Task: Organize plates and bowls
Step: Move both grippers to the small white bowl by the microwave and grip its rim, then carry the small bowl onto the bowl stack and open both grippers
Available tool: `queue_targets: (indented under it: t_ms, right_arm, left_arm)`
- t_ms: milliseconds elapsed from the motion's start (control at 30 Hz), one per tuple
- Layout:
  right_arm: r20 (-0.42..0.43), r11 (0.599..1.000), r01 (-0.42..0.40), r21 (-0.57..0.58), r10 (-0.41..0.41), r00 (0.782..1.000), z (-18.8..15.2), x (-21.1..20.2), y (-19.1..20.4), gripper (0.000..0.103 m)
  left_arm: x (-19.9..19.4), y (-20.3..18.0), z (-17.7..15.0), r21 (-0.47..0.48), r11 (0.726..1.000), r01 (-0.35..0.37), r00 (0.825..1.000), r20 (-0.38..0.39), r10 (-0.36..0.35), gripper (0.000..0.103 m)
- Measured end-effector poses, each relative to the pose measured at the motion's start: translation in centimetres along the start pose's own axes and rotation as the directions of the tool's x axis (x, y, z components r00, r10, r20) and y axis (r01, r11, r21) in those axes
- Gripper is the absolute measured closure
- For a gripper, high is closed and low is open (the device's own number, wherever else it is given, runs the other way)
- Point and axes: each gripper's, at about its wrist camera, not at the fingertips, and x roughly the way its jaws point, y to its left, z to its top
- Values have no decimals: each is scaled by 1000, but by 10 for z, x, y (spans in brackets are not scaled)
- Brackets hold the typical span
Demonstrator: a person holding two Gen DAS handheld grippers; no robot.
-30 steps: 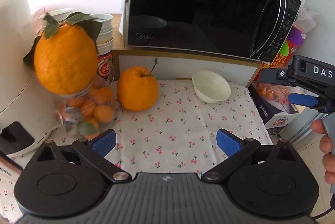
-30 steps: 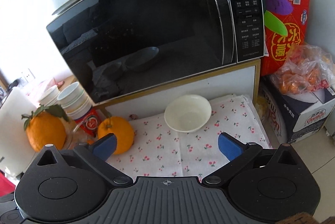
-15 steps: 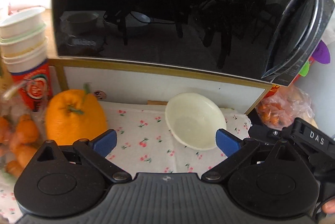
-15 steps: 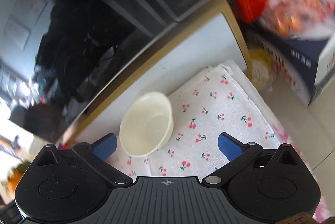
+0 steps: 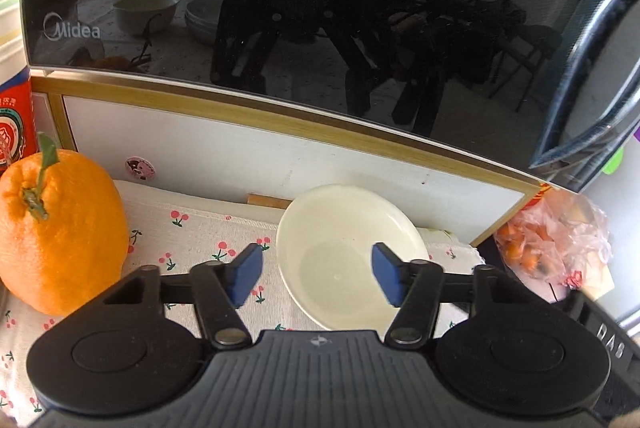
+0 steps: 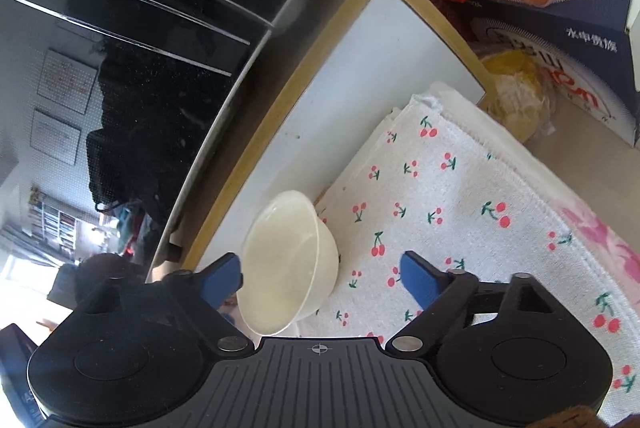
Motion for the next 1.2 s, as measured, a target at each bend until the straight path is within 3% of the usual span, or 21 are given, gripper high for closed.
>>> queue_targets:
  t_ms: [100, 200, 367, 667, 867, 1200]
  right_arm:
    - [-10, 999, -17, 33, 18, 1000, -4, 6, -6, 45]
    - [-8, 998, -28, 64, 29, 1000, -6, 8, -12, 59]
    - [2, 992, -63, 109, 63, 998, -8, 11, -20, 68]
    - [-15, 993, -71, 94, 73, 997, -15, 19, -14, 89]
    - [-10, 996, -68, 59, 69, 998, -17, 15, -5, 91]
    - [-18, 995, -95, -17, 94, 995, -36, -29, 29, 91]
  left_arm:
    - [6, 0, 1, -2, 1000, -7, 1000, 1, 7, 63]
    - [9, 1, 2, -5, 1000, -18, 1000, 7, 18, 67]
    - [14, 2, 1, -14, 999, -38, 999, -4, 38, 75]
    - [12, 0, -1, 3, 998, -65, 998, 2, 65, 94]
    - [-1, -3, -4, 8, 997, -76, 997, 10, 76, 96]
    - [-71, 6, -10, -25, 998, -49, 997, 51, 51, 96]
